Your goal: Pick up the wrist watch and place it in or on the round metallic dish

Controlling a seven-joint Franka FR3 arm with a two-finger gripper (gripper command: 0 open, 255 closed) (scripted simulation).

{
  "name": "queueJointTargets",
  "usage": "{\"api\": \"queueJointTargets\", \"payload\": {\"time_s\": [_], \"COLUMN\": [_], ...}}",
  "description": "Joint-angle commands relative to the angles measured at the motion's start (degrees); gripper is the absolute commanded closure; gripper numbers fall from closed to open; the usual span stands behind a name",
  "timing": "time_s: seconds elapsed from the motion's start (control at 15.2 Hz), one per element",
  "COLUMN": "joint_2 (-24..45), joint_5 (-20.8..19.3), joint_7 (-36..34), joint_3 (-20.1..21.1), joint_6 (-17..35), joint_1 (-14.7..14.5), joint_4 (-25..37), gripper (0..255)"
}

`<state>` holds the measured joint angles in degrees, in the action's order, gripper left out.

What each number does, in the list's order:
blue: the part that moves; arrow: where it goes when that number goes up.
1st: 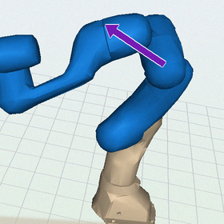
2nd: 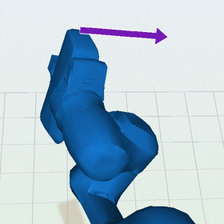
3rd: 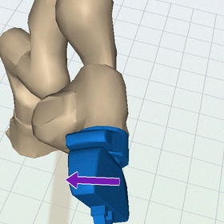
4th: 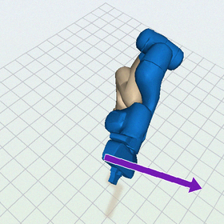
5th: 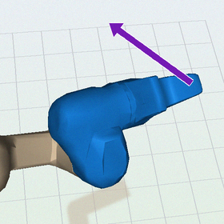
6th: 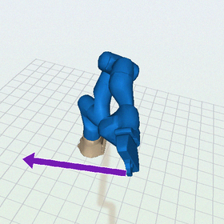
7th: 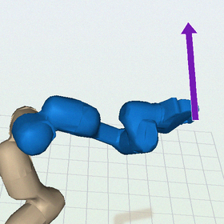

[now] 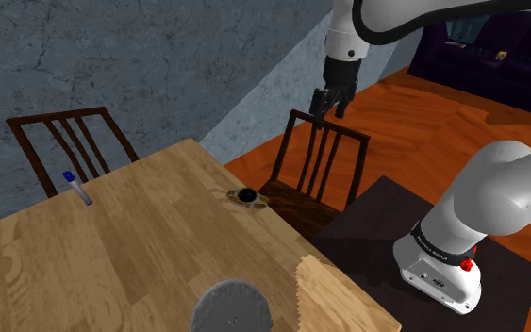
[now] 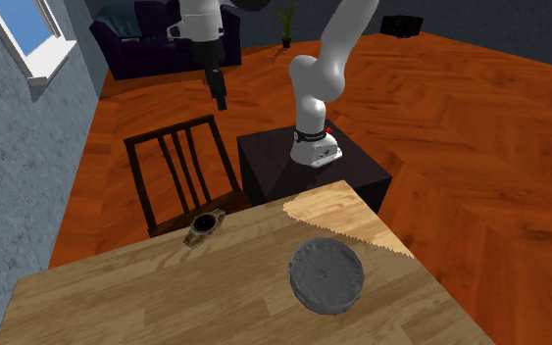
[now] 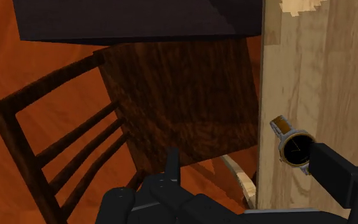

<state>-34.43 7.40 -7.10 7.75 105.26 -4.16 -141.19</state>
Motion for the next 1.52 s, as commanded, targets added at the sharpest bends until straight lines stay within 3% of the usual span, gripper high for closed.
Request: {"api": "queueJointTargets", "payload": {"time_s": [0.0,0.73,1.45], "joint_2": [3.03,23.64,45.28], "joint_5": [0.29,-1.93,-13.23], "joint_7": [0.26,-1.11,-7.58], "joint_3": [1.28,8.64,12.02], "joint_6": [4.27,23.30,35.63], "joint_1": [-0.79,-4.00,-7.47], "joint_4": [-0.95,1.56,10.20], "gripper": [0,0,0]}}
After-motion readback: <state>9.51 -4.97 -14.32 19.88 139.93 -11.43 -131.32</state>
